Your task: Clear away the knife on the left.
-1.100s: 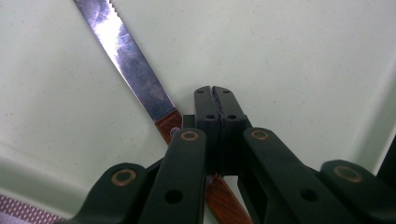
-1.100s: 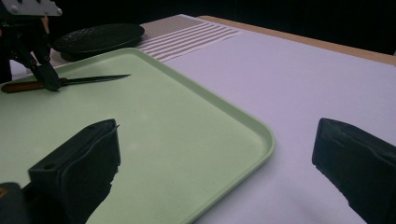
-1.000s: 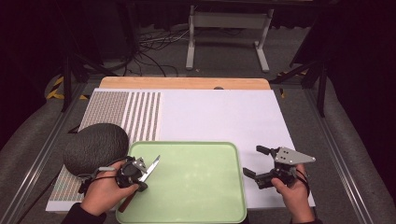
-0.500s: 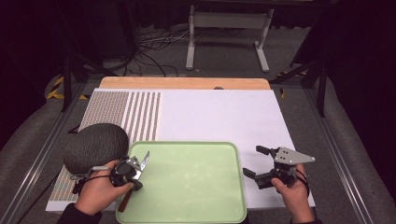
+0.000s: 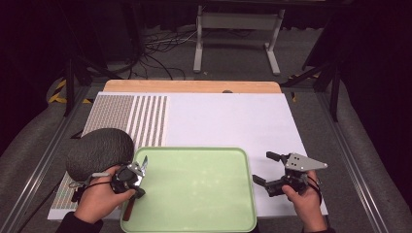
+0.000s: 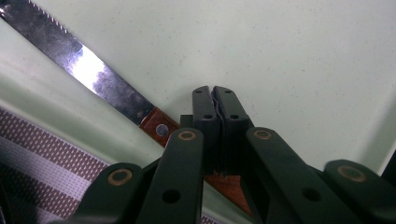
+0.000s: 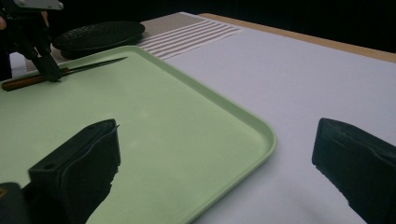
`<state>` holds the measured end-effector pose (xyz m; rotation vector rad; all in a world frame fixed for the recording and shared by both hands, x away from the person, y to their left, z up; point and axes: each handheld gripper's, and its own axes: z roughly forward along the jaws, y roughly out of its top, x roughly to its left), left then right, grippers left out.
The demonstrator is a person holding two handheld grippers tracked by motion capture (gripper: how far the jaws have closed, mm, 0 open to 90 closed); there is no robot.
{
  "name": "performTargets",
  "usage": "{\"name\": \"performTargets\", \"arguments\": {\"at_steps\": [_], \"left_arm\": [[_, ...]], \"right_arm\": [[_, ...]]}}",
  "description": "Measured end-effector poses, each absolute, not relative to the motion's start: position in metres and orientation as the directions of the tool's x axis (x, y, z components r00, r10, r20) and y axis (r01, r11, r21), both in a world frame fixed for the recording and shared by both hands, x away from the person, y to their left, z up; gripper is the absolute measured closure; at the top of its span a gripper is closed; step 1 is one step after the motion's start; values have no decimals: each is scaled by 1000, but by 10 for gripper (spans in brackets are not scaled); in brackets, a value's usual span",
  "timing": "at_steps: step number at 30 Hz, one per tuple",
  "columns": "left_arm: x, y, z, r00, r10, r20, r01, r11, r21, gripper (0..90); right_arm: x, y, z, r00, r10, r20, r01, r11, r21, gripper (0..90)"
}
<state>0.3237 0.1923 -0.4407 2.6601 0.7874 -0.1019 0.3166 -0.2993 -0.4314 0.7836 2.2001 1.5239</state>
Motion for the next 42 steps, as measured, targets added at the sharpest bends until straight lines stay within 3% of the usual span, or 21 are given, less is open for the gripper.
{"name": "performTargets", "arguments": {"at_steps": [23, 30, 33, 42], "left_arm": [[324, 199, -439, 833, 524, -177, 552, -774, 311, 867], [323, 199, -433, 837, 515, -185, 546, -766, 338, 811], [322, 199, -430, 836, 517, -184, 548, -760, 350, 762], [318, 201, -418, 838, 523, -155, 534, -730, 427, 373]], "right_arm": [[317, -299, -432, -787, 616, 26, 243, 272, 931, 17], [317, -298, -432, -788, 615, 27, 244, 271, 931, 17], [317, -298, -433, -787, 616, 28, 245, 271, 931, 17], [317, -298, -433, -786, 617, 30, 247, 269, 931, 17]]}}
